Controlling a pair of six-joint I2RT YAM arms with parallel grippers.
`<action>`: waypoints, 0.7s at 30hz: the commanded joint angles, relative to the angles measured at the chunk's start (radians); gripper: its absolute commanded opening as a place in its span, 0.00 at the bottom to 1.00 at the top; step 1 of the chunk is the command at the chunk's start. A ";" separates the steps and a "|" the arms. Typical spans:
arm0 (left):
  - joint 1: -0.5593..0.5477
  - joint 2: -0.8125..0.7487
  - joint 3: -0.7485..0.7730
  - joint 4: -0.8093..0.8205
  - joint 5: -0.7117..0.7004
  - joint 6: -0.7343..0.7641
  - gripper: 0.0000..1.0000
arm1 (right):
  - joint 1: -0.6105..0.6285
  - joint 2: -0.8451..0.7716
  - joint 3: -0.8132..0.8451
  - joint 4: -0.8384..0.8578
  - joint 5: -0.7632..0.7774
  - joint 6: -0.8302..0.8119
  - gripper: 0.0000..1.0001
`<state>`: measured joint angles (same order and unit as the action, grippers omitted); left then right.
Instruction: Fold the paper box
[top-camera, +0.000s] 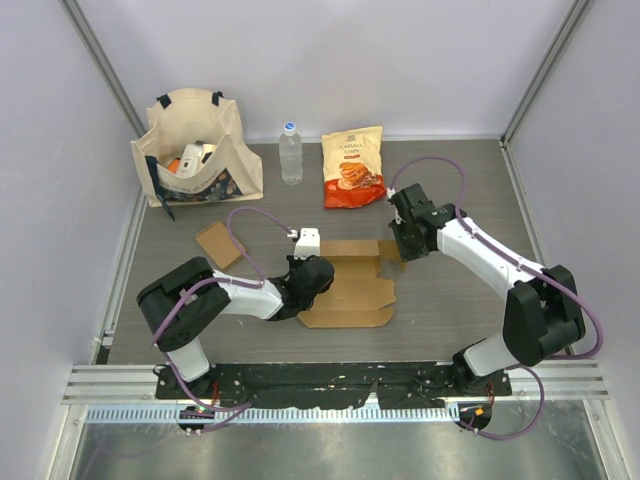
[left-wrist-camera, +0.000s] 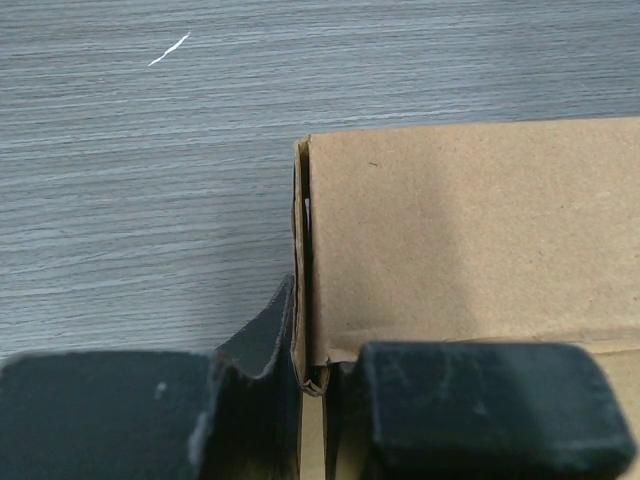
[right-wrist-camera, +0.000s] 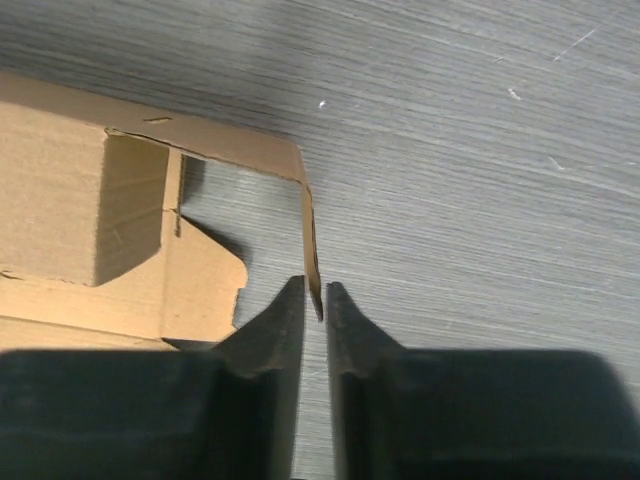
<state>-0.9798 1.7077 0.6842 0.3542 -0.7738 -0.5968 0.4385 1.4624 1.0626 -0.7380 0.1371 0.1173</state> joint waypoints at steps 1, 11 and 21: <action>-0.002 0.000 0.000 0.034 -0.007 -0.009 0.00 | -0.001 -0.013 0.063 0.000 -0.046 0.004 0.07; 0.000 0.016 0.017 0.043 -0.007 0.009 0.00 | 0.008 -0.095 0.042 -0.009 -0.265 0.418 0.01; -0.002 0.026 0.018 0.043 -0.005 -0.005 0.00 | 0.006 -0.146 -0.104 0.194 -0.290 0.751 0.01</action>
<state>-0.9791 1.7187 0.6842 0.3775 -0.7708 -0.5961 0.4416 1.3773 1.0157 -0.7185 -0.1268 0.6731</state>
